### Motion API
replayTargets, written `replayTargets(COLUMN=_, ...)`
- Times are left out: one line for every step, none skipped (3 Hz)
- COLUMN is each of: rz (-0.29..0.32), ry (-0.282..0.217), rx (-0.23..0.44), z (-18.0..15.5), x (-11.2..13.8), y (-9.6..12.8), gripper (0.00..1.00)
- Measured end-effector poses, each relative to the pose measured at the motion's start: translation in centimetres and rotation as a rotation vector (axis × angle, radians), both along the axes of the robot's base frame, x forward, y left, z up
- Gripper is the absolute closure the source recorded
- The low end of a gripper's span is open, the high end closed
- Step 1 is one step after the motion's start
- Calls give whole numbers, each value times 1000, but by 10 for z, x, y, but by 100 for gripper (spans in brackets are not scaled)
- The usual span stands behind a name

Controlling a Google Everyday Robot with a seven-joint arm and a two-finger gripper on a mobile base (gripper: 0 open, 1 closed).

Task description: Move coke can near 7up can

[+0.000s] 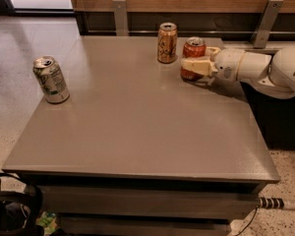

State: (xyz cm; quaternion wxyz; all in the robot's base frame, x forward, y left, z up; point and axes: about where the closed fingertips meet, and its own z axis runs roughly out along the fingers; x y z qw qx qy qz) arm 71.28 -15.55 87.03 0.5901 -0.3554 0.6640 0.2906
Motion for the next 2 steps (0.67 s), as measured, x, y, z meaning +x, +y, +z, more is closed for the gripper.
replayTargets(rz=5, ry=0, rx=1, z=0, x=0, y=3, gripper=100)
replayTargets(rz=5, ry=0, rx=1, z=0, x=0, y=3, gripper=100)
